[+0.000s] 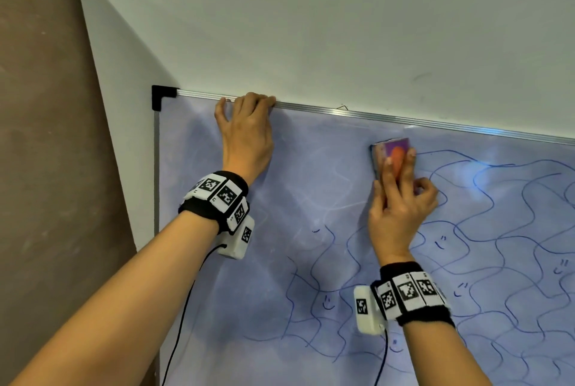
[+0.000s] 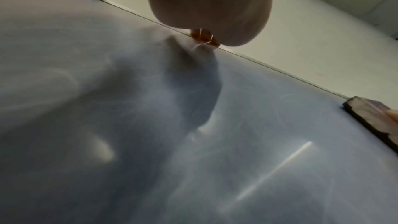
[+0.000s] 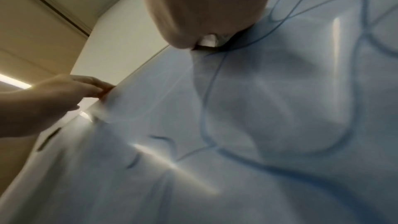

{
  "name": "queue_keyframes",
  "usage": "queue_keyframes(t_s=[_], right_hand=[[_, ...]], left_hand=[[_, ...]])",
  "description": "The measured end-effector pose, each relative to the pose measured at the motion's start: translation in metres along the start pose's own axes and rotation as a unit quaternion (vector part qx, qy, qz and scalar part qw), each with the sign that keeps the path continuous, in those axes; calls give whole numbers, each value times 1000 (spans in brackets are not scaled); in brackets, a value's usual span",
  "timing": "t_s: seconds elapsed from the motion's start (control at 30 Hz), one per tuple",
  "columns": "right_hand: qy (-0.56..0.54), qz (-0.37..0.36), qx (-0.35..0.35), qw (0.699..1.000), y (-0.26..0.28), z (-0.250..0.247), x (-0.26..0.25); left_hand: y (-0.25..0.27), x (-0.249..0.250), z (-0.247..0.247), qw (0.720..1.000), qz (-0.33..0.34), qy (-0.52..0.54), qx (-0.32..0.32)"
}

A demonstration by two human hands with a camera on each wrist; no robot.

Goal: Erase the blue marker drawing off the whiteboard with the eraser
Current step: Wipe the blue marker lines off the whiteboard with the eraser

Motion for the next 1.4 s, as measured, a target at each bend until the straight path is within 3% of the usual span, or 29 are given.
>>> queue_keyframes(t_s=[0.07,0.13,0.27,0.33,0.53,0.67,0.87,0.97,1.03,1.13,1.23,1.3,1.4], right_hand=[[-4,63,12,998,0,2,-1],[-12,81,8,997,5,4,-16],[7,-96,-54,994,15,5,-24],[18,-125,-53,991,3,2,-8],[24,102,34,994,-17,-12,63],[-2,159,43,986,-14,-11,51],[11,-61,-56,996,47,-19,14],[12,-196,-148,969,98,-22,7],[10,-247,-175,953,107,-25,9],[8,-249,-158,956,73,-27,11],[11,-120,-115,986,26,-21,9],[12,-78,-96,992,18,-16,1],[7,-152,-122,981,45,-12,-16]], left_hand=[[0,4,2,1000,-15,8,4],[1,6,2,1000,-28,7,6],[1,6,2,999,-44,-3,-2],[1,6,2,999,-39,-13,-5],[1,8,1,999,-35,-21,-10],[1,16,4,998,-57,-36,-14],[1,20,5,997,-55,-44,-14],[0,20,5,997,-55,-46,-20],[1,19,4,997,-53,-49,-27],[1,19,3,996,-52,-56,-37],[0,19,1,996,-61,-58,-44],[-1,19,2,995,-61,-62,-50],[0,17,2,995,-56,-67,-54]])
Point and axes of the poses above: each hand's wrist, its own y-axis away from the middle knuckle, its own z-axis out of the palm, x = y × z, the point moved 2 cm from there along -y, towards the middle knuckle, and after that the axes turned 6 degrees about y, right-handed, at the moved point
